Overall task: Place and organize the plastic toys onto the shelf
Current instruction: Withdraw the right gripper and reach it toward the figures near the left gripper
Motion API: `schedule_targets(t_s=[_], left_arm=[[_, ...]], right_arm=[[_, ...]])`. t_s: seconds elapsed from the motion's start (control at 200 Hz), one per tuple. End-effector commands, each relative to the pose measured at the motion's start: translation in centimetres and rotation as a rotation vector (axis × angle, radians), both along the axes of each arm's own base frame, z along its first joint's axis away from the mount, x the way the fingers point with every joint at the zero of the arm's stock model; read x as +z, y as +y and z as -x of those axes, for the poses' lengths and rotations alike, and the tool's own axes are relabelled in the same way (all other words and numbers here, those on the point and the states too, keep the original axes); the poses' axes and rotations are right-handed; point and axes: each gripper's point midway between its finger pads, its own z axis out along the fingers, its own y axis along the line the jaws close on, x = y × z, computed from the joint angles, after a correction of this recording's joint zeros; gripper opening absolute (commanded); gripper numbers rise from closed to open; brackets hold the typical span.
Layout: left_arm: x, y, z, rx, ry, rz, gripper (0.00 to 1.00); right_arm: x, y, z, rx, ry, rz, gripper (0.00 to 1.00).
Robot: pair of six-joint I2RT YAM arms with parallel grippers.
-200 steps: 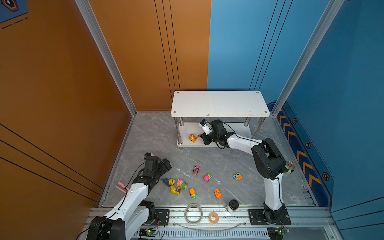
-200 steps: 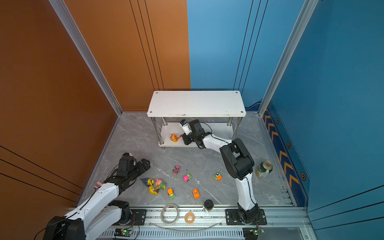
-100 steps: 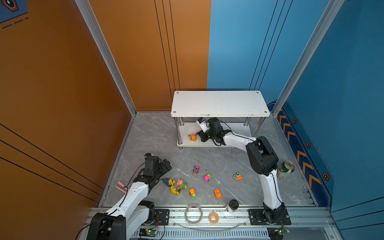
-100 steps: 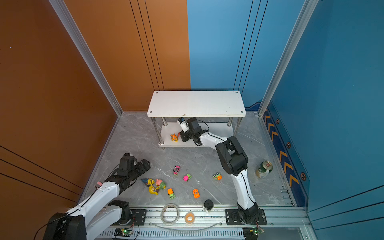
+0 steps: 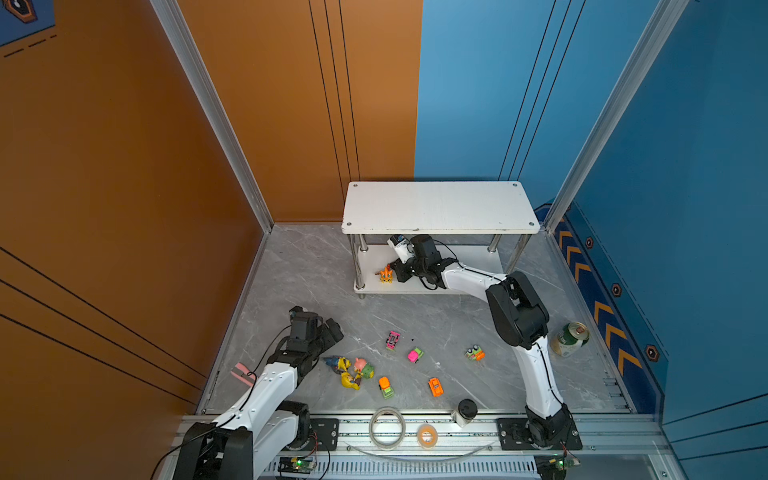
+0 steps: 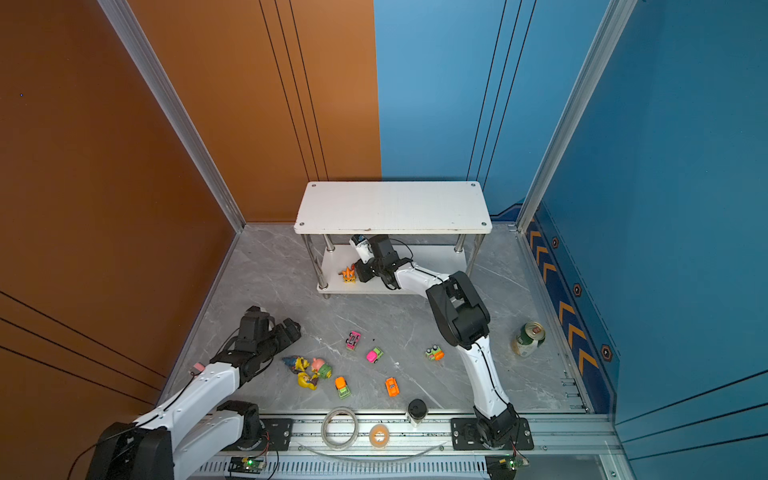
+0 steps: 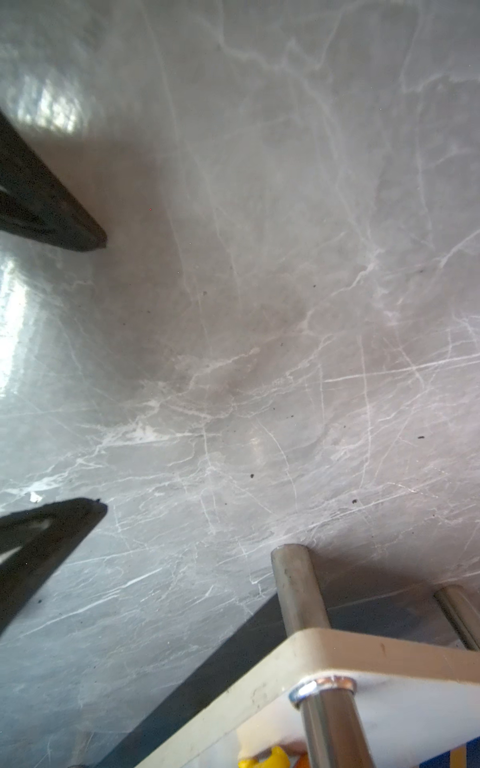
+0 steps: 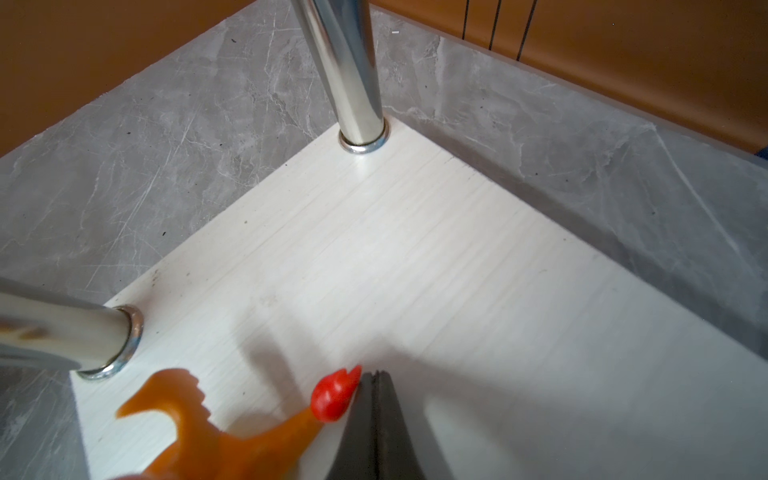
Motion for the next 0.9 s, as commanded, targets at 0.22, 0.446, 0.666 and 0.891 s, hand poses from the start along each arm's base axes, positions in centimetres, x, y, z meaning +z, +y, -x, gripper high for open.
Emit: schedule_targets(t_s=[0.22,0.446,0.666,0.891], left_arm=[[-0.2,0.5,0.1,0.007,0.004,-0.022,0.95],[1.2,0.5,0.6,0.009,-0.022,-0.018,0.93],[2.0,0.9,2.3,0.027,-0.04,-0.013,0.93],[2.7,1.6,3.5,0.059,-0.051,-0.026,0.9]], right_arm=[[-1.2,-1.0,0.2,-0.036,0.034,0.019,0.0],[1.2,-4.1,1.3,-0.105,-0.017,0.009,0.0],[4.5,-6.4,4.9,-0.158,-0.064,0.03,0.0],[5.2,-6.6,14.0,-0.15,-0.089,0.164,0.01]])
